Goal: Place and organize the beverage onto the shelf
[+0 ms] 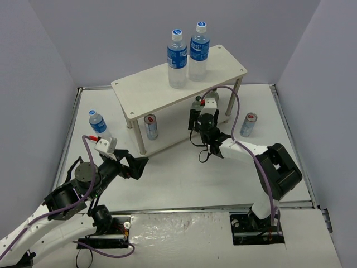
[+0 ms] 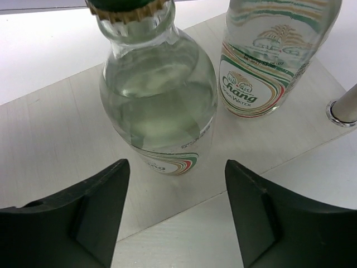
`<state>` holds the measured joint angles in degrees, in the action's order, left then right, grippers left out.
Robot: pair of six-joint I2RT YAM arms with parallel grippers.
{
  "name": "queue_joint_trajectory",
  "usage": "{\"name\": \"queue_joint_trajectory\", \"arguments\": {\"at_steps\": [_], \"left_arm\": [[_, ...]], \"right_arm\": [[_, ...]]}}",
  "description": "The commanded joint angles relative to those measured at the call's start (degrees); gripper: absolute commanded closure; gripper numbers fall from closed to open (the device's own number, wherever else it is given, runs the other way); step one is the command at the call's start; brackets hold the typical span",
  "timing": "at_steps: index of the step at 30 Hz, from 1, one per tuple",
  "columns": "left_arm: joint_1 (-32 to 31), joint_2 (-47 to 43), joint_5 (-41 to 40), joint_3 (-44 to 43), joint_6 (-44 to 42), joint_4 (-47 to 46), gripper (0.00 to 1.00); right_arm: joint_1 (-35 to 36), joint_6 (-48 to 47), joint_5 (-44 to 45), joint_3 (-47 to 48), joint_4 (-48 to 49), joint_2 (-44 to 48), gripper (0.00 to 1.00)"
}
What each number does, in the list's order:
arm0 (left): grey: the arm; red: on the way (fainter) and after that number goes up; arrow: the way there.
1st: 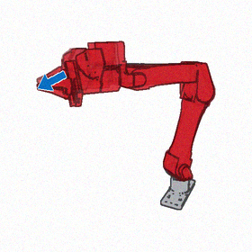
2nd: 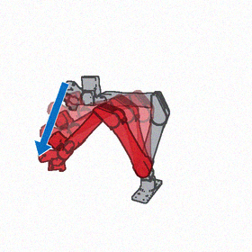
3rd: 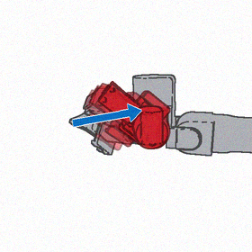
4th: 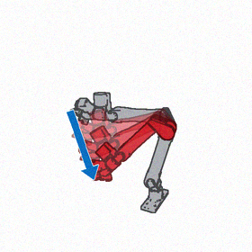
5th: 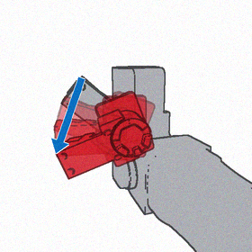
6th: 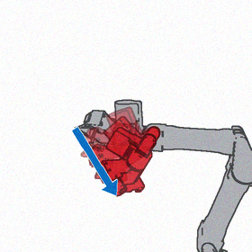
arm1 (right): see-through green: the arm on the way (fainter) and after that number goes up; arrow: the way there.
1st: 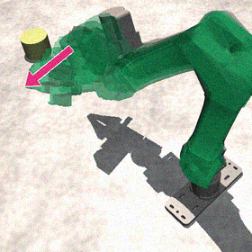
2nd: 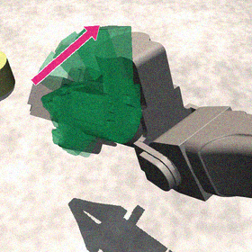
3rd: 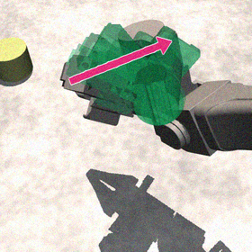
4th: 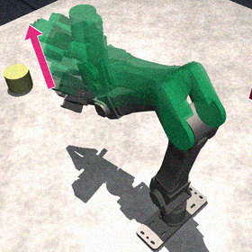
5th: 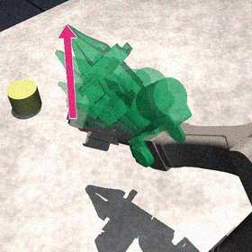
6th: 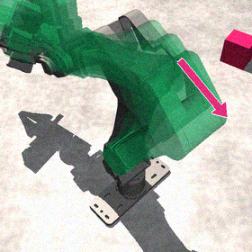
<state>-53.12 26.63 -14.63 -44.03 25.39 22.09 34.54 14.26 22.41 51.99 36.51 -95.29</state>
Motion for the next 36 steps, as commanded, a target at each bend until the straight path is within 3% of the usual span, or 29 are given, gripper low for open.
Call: {"name": "queue_joint_trajectory", "arguments": {"at_steps": [1, 4, 11, 17, 36], "left_arm": [[0.4, 0.8, 0.6, -1.5, 1.0, -1.8, 0.06], [0.4, 0.8, 0.4, -1.5, 1.0, -1.9, 0.06], [0.4, 1.2, 0.4, -1.3, 0.9, -2.0, 0.06], [0.4, 1.7, 0.0, -1.1, 1.0, -2.4, 0.06], [0.4, 2.1, -2.5, -0.6, 1.0, -2.8, 0.06]], "right_arm": [[0.3, 0.2, 0.3, -1.0, 2.3, 2.1, 0.37], [0.2, 0.3, 0.3, -1.8, 3.5, 1.6, 0.41], [0.0, 0.0, 1.6, -0.4, 4.0, -0.2, 0.6], [-0.9, -0.2, 2.5, 1.5, 3.7, -2.0, 0.69], [-3.1, 0.2, 1.6, 3.0, 3.3, -3.2, 0.75]]}}
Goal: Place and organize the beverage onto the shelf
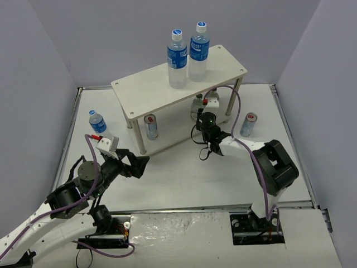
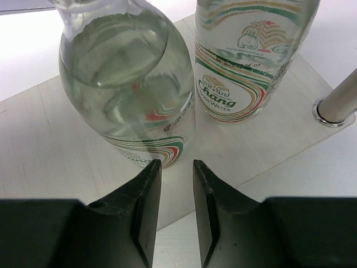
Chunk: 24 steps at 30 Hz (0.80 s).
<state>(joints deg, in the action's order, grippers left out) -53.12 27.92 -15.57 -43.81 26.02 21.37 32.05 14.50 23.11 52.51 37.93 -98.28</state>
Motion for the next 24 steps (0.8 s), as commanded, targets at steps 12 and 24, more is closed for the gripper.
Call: {"name": "queue_joint_trajectory", "arguments": {"at_steps": [12, 24], "left_arm": [[1.3, 7.6, -22.5, -9.5, -3.8, 1.5, 0.06], [14.0, 7.5, -33.3, -3.6, -8.4, -8.3, 0.06]], "right_arm": [[3.5, 2.2, -6.1, -10.1, -1.8, 17.7, 0.66], [12.0, 6.6, -11.2, -24.1, -9.2, 47.2, 0.52]]}}
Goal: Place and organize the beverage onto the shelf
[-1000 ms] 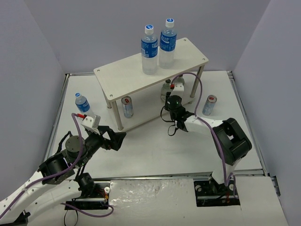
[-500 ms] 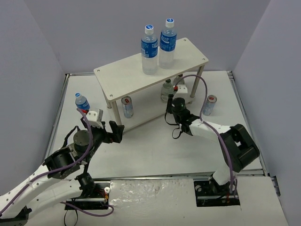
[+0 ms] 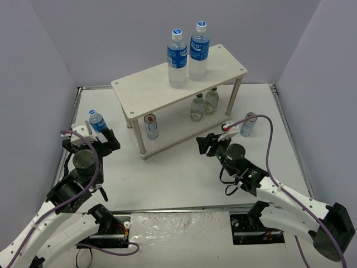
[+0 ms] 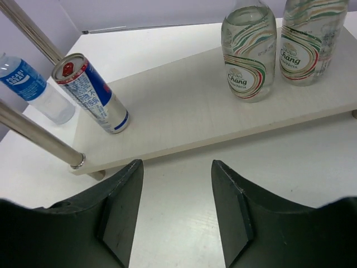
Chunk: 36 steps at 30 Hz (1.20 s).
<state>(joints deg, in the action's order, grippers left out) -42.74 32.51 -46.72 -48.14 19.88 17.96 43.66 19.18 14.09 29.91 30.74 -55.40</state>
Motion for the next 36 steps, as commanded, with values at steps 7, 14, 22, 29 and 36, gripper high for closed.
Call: {"name": "queue_joint_trajectory", "arguments": {"at_steps": [7, 14, 22, 29, 36], "left_arm": [[28.1, 18.2, 28.0, -0.6, 4.6, -9.0, 0.06], [38.3, 28.7, 38.4, -1.4, 3.9, -15.1, 0.06], [40.5, 37.1, 31.1, 0.9, 3.8, -24.8, 0.05], [46.1, 39.7, 32.8, 3.6, 5.1, -32.5, 0.0], [47.7, 47.1, 34.7, 1.1, 3.3, -36.1, 0.0]], "right_arm": [[0.6, 3.4, -0.9, -6.7, -2.4, 15.6, 0.47], [0.6, 3.5, 1.6, -8.3, -2.4, 18.9, 0.39], [0.6, 3.9, 0.0, -8.5, -3.2, 21.1, 0.36], [0.6, 4.8, -1.3, -9.7, -2.6, 25.6, 0.36], [0.6, 4.7, -1.8, -9.6, -2.5, 25.7, 0.36]]}}
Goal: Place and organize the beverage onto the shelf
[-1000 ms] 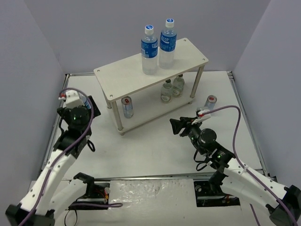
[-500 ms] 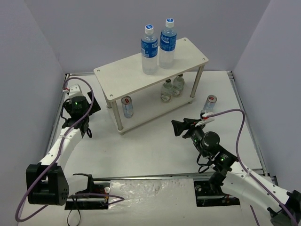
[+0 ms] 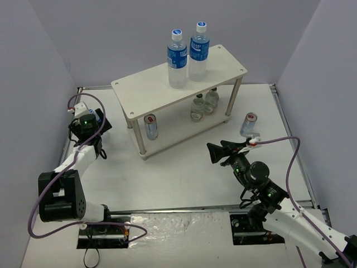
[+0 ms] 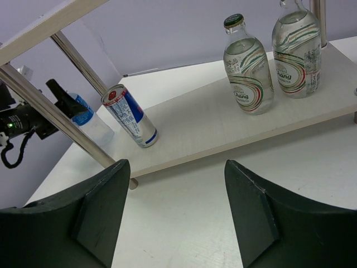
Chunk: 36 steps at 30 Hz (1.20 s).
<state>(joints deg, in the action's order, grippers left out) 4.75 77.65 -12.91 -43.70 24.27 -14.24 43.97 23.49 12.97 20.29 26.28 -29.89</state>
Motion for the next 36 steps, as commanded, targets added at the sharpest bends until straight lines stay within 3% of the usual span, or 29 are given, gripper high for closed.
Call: {"name": "queue_joint_trajectory", "arguments": {"at_steps": [1, 6, 12, 14, 18, 23, 24, 31, 36], "left_arm": [[0.2, 3.4, 1.3, -3.6, -1.3, -5.3, 0.0], [0.2, 6.2, 1.1, -5.3, -2.5, -6.2, 0.09], [0.3, 7.4, 0.4, -6.5, -4.1, -7.3, 0.28], [0.2, 7.9, 0.4, -7.0, -4.8, -7.6, 0.37], [0.2, 7.9, 1.0, -6.7, -4.8, -8.1, 0.68], [-0.2, 5.4, 1.1, -6.9, -4.9, -5.5, 0.89], [-0.3, 3.8, 1.2, -6.8, -4.7, -3.9, 0.97], [-3.9, -8.4, 0.2, -9.4, -3.4, 7.3, 0.98], [-4.1, -15.8, 6.7, -16.8, -2.8, 20.3, 0.98]], "right_arm": [[0.3, 0.3, -0.6, 0.1, 1.7, 0.4, 0.36], [0.2, 0.2, 0.0, 0.2, 1.1, 1.6, 0.36], [0.3, 0.0, 1.2, 0.2, 0.3, 2.8, 0.36], [0.3, 0.0, 1.2, 0.2, 0.3, 3.0, 0.36], [0.3, 0.0, 1.5, 0.0, 0.3, 2.8, 0.36], [0.3, -0.3, 1.9, -0.1, 0.3, 2.4, 0.36], [0.2, -0.2, 2.1, -0.1, 0.3, 2.4, 0.36], [0.3, 0.1, 1.2, 0.0, 0.8, 1.9, 0.36], [0.3, 0.8, -0.6, 0.2, 1.8, -0.3, 0.36]]}}
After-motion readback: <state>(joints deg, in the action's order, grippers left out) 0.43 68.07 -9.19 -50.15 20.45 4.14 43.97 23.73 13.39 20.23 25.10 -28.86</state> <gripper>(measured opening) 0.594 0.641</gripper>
